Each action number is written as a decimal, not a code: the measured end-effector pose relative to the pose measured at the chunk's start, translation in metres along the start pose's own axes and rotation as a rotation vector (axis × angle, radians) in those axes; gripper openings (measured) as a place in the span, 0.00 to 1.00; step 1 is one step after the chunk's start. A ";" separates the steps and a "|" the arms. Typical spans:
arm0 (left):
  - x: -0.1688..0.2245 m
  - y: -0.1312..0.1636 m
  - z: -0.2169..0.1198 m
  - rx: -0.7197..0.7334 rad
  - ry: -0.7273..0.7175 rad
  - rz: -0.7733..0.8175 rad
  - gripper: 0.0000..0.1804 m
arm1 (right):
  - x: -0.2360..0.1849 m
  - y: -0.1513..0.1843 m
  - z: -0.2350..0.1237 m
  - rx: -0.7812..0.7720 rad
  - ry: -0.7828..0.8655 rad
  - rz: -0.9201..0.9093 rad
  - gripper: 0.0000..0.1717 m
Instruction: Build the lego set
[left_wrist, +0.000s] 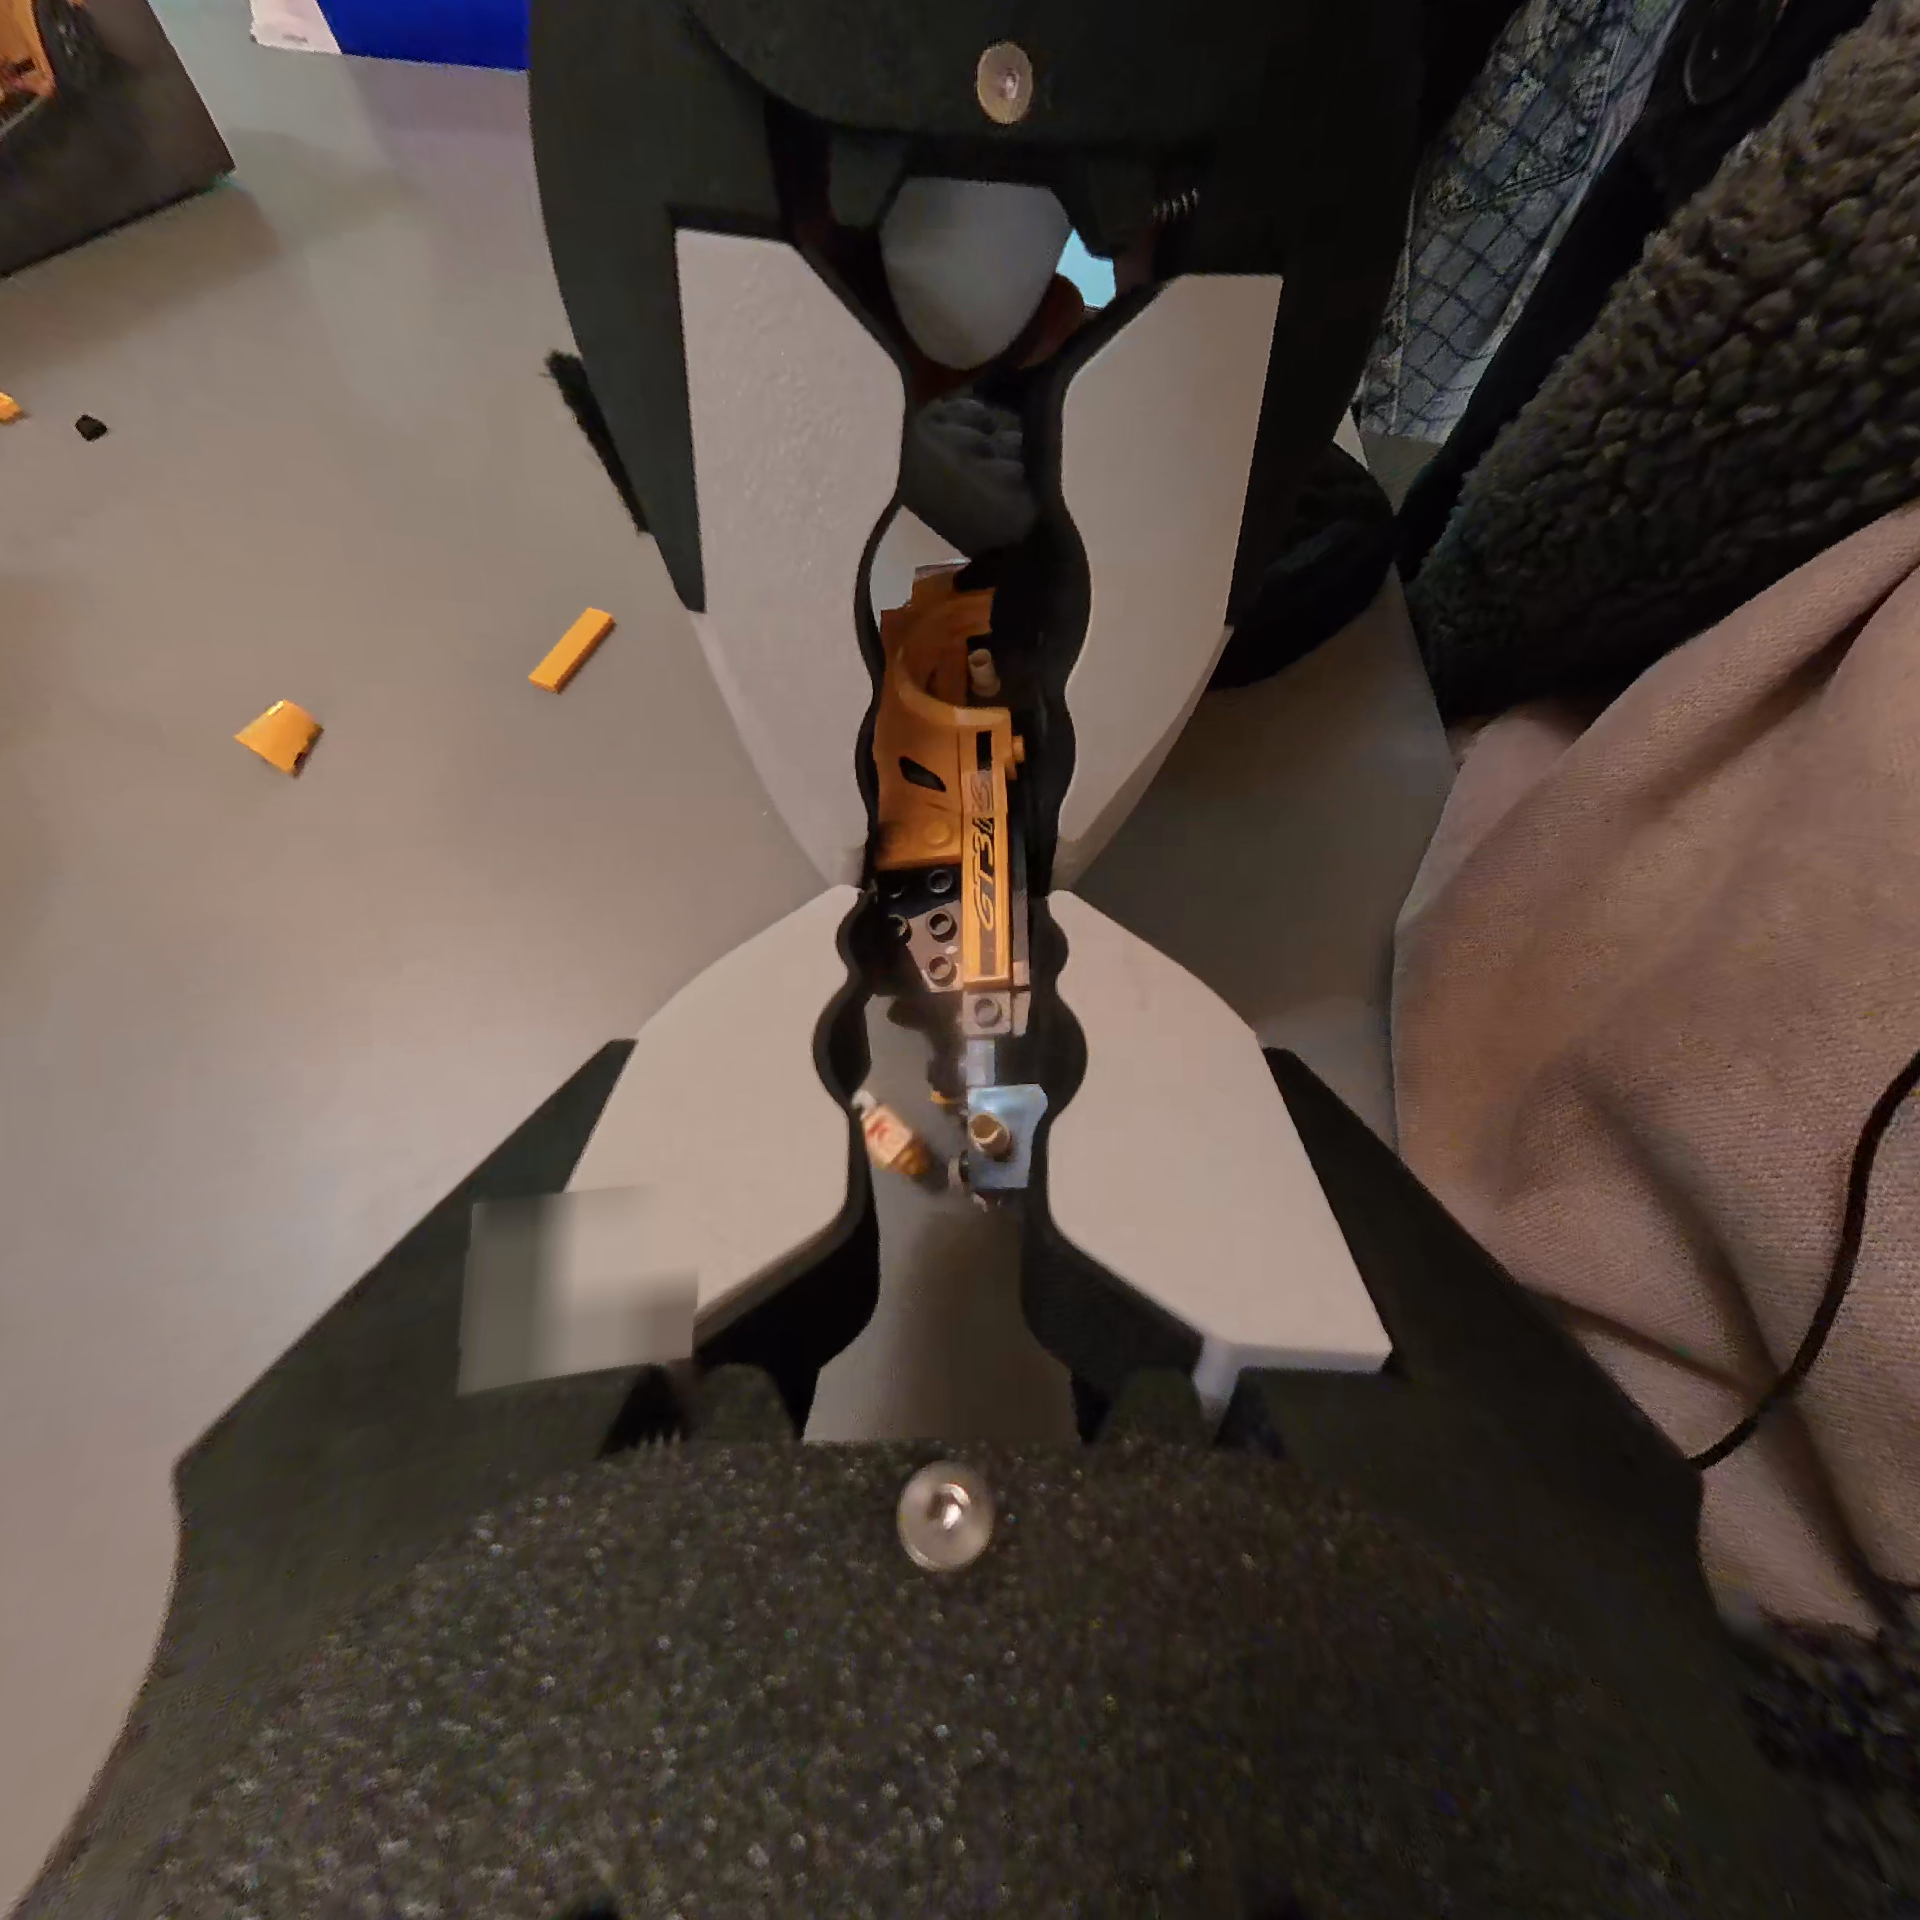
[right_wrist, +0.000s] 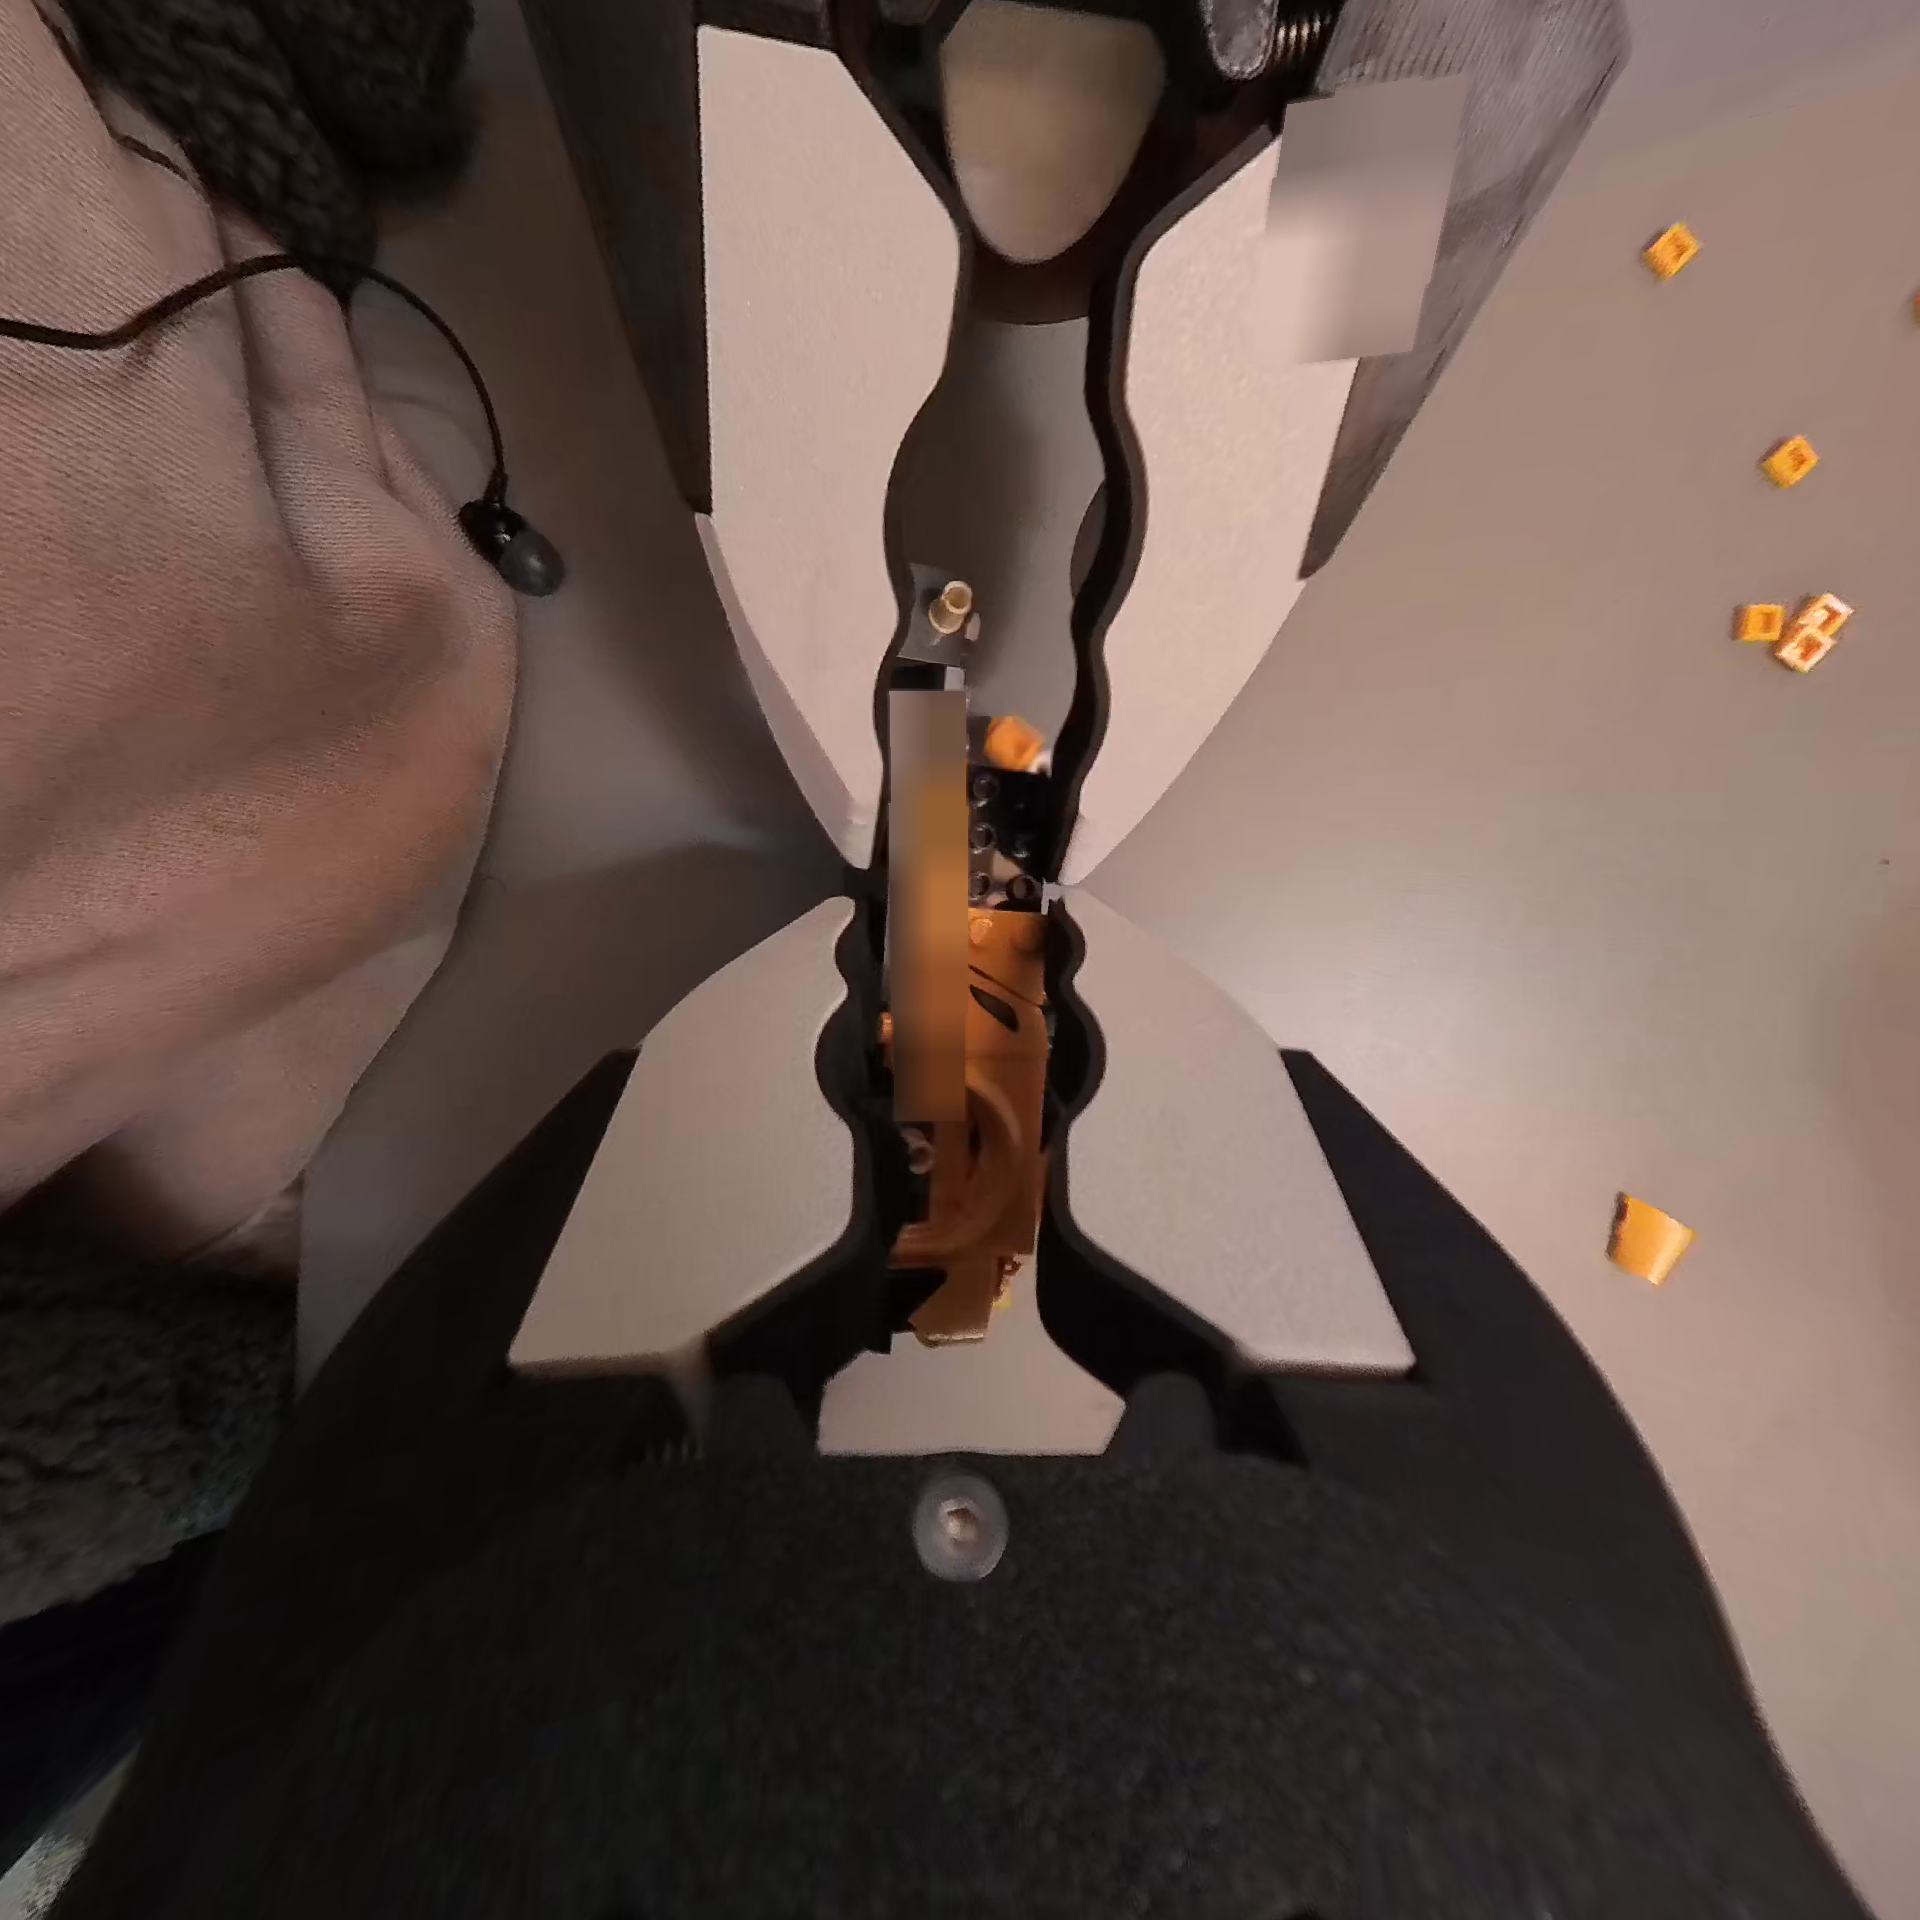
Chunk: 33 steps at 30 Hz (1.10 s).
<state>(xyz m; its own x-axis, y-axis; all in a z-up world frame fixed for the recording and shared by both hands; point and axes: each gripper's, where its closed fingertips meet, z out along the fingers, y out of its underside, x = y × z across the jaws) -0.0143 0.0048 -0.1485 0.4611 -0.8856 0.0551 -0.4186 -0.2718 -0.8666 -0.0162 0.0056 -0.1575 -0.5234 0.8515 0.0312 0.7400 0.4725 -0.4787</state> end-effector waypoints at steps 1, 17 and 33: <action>0.001 0.000 0.000 0.001 -0.005 0.011 0.16 | -0.001 0.000 0.000 0.001 0.016 -0.007 0.18; -0.028 0.054 -0.040 -0.200 0.012 0.052 0.15 | -0.008 0.009 -0.008 -0.016 0.260 -0.154 0.18; -0.031 0.049 -0.024 -0.185 0.005 -0.071 0.09 | 0.003 0.011 -0.011 0.016 0.470 -0.304 0.18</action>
<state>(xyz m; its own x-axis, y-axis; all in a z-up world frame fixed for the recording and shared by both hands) -0.0675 0.0106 -0.1806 0.4912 -0.8634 0.1155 -0.5217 -0.3977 -0.7547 -0.0050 0.0163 -0.1527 -0.4652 0.6887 0.5562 0.5766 0.7125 -0.3999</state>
